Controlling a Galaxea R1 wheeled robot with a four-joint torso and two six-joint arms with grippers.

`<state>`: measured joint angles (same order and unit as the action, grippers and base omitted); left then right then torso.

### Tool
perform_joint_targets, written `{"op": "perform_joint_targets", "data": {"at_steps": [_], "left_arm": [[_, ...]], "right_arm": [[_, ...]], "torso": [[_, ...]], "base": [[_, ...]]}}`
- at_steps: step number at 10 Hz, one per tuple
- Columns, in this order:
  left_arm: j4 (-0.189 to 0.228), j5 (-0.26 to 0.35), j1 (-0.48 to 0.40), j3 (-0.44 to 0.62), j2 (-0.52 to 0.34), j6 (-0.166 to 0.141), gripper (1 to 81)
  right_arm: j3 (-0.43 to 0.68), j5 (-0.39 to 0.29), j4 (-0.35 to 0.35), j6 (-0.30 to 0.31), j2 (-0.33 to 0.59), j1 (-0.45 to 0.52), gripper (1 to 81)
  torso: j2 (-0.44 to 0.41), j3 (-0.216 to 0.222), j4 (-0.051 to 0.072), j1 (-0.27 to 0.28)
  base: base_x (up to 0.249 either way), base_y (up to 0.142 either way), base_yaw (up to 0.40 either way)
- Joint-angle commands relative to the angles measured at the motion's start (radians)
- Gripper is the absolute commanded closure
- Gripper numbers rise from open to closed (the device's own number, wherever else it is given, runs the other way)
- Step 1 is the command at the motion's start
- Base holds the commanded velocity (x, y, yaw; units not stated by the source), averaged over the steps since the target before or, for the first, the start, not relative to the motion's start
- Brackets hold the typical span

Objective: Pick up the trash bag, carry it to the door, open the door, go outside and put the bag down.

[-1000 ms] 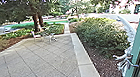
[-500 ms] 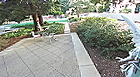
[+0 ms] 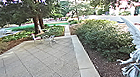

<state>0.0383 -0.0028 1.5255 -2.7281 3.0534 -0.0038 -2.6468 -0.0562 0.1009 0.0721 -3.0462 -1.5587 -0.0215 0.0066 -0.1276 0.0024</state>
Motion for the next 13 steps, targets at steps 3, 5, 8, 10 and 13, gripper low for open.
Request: {"op": "perform_joint_targets", "data": {"at_steps": [3, 5, 8, 10, 13], "left_arm": [[0.002, 0.049, -0.06, 0.004, 0.0, 0.002, 81.1], [0.002, 0.05, -0.061, 0.004, 0.001, 0.002, 81.1], [-0.001, 0.049, -0.06, 0.004, 0.001, 0.002, 81.1], [-0.001, 0.05, -0.06, 0.004, 0.001, 0.002, 81.1], [-0.003, 0.05, -0.06, 0.004, 0.0, 0.002, 81.1]], "right_arm": [[0.012, -0.056, 0.01, -0.006, -0.013, 0.056, 1.0], [0.012, -0.056, 0.01, -0.006, -0.013, 0.056, 1.0], [0.012, -0.056, 0.01, -0.006, -0.013, 0.054, 1.0], [0.012, -0.056, 0.01, -0.006, -0.015, 0.056, 1.0], [0.012, -0.056, 0.019, -0.006, -0.015, 0.056, 1.0]], "torso": [[0.0, 0.0, 0.0, 0.0], [-0.001, 0.0, 0.0, -0.001], [-0.001, 0.0, 0.0, -0.001], [0.0, 0.0, 0.0, -0.001], [0.0, 0.0, 0.091, 0.0]], "base": [[0.124, 0.0, 0.0], [0.132, 0.0, 0.0], [0.136, 0.0, 0.0], [0.095, 0.0, 0.0], [0.0, 0.0, 0.0]]}}
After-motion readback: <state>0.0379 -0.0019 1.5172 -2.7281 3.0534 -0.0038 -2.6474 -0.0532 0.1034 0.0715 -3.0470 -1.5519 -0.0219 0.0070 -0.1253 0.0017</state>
